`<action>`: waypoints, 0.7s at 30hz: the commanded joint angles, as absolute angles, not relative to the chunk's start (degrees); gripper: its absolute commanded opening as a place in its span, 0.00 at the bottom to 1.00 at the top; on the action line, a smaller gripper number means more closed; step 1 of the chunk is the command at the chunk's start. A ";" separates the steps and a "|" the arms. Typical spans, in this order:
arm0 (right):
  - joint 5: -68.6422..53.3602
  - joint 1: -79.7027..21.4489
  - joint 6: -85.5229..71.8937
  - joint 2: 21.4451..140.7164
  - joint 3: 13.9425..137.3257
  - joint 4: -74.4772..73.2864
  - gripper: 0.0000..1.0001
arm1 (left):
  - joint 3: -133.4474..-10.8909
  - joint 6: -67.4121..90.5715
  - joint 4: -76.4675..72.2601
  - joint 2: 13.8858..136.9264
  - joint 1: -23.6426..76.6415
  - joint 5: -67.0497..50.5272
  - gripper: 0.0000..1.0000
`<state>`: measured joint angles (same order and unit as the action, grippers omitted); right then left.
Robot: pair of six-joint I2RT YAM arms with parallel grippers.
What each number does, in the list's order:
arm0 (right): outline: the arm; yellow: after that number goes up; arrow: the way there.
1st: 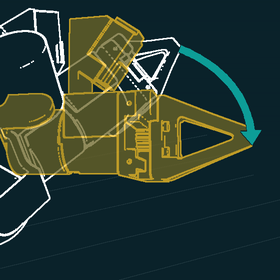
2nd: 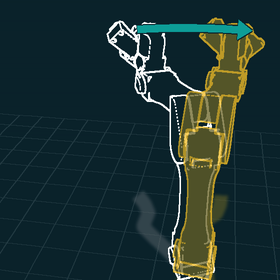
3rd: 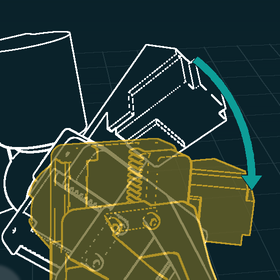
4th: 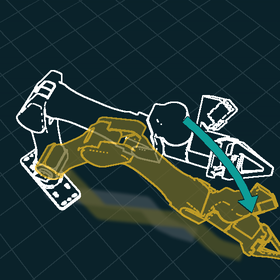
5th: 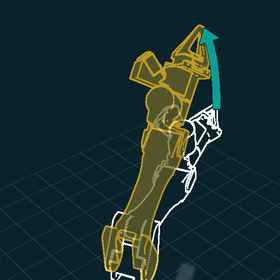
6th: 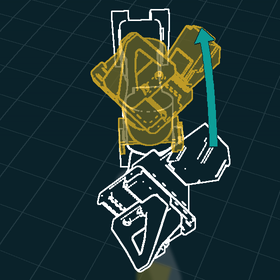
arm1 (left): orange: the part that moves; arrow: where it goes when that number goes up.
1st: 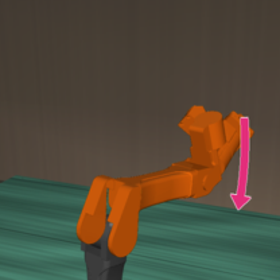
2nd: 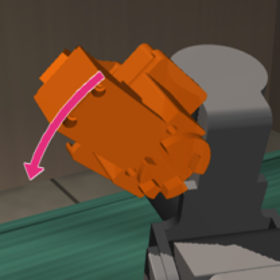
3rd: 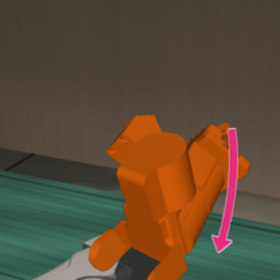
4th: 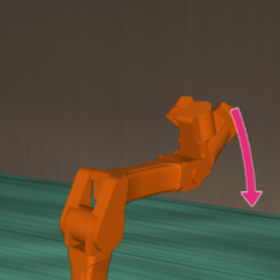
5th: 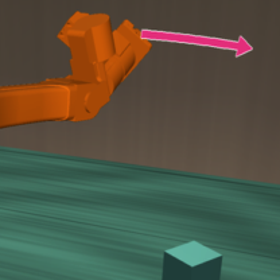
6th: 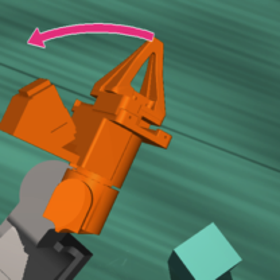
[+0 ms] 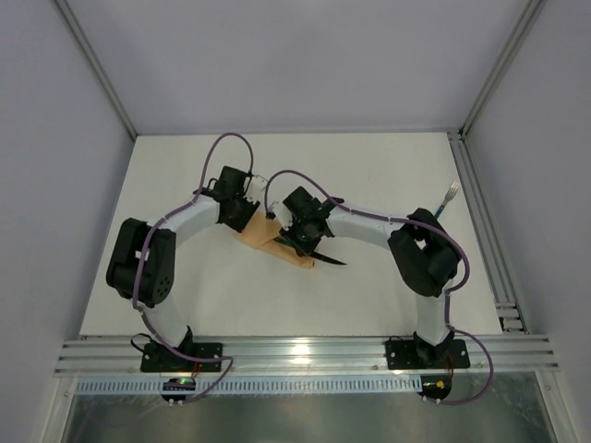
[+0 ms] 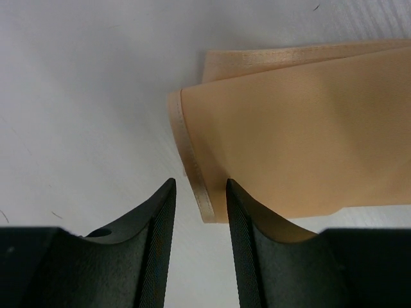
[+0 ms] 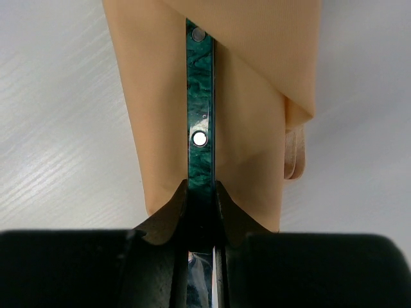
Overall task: Fold the napkin into a case and place the utensils inside
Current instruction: Stuff the knife into the folded napkin.
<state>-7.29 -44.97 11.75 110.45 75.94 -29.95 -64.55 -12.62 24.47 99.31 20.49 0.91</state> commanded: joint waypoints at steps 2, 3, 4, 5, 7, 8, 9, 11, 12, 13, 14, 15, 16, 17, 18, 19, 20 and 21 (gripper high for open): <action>-7.91 -44.65 9.93 111.97 80.42 -31.47 0.04 | -64.34 -12.66 21.80 100.98 20.21 0.70 0.37; -7.82 -44.74 9.58 112.41 80.59 -31.29 0.04 | -64.25 -12.74 21.71 101.07 20.21 0.44 0.36; -7.74 -44.65 8.97 112.67 80.68 -31.12 0.04 | -64.16 -12.83 21.71 101.16 20.21 0.18 0.33; -7.56 -44.74 8.70 112.76 80.94 -30.85 0.04 | -63.99 -13.09 21.62 101.34 20.21 0.18 0.32; -7.56 -44.74 8.00 113.55 81.65 -31.02 0.04 | -63.81 -13.36 21.62 101.51 20.30 -1.39 0.27; -7.21 -44.74 7.74 113.82 82.43 -31.11 0.04 | -63.81 -13.45 21.62 101.77 20.22 -1.41 0.25; -7.03 -44.74 7.65 114.43 82.88 -31.03 0.04 | -63.90 -13.36 21.62 101.78 20.21 -1.58 0.23; -6.86 -44.74 7.65 115.22 84.10 -30.85 0.04 | -63.90 -13.45 21.71 101.86 20.21 -2.11 0.22; -6.86 -44.74 7.56 116.01 84.63 -30.76 0.04 | -63.98 -13.45 21.71 101.78 20.21 -2.20 0.22; -6.86 -44.74 7.38 116.28 85.51 -30.33 0.04 | -64.07 -13.62 21.80 101.69 20.21 -2.28 0.21; -6.77 -44.65 7.21 116.71 85.87 -30.15 0.04 | -64.16 -13.62 21.71 101.69 20.21 -2.46 0.20; -6.68 -44.74 7.12 116.98 86.22 -29.80 0.04 | -64.16 -13.71 21.80 101.60 20.21 -2.46 0.20; -6.59 -44.65 6.95 117.42 86.92 -29.45 0.04 | -64.16 -13.80 21.71 101.51 20.21 -2.55 0.20; -6.59 -44.74 6.51 117.60 87.36 -29.27 0.04 | -64.25 -13.97 21.80 101.60 20.21 -2.72 0.20; -7.11 -44.74 6.42 117.95 87.80 -29.35 0.04 | -64.34 -14.06 21.97 101.78 20.21 -2.81 0.20; -7.47 -44.74 6.24 118.56 88.67 -29.44 0.04 | -64.42 -14.06 22.06 102.04 20.21 -2.73 0.20; -7.64 -44.74 5.89 118.74 88.86 -29.27 0.04 | -64.34 -14.06 22.06 102.22 20.21 -2.55 0.20; -7.82 -44.65 5.80 118.91 88.94 -28.92 0.04 | -64.16 -14.15 21.97 102.30 20.21 -2.46 0.20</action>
<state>-7.49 -44.88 7.53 118.26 86.06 -30.68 -64.16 -13.47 23.66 101.54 20.34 -1.10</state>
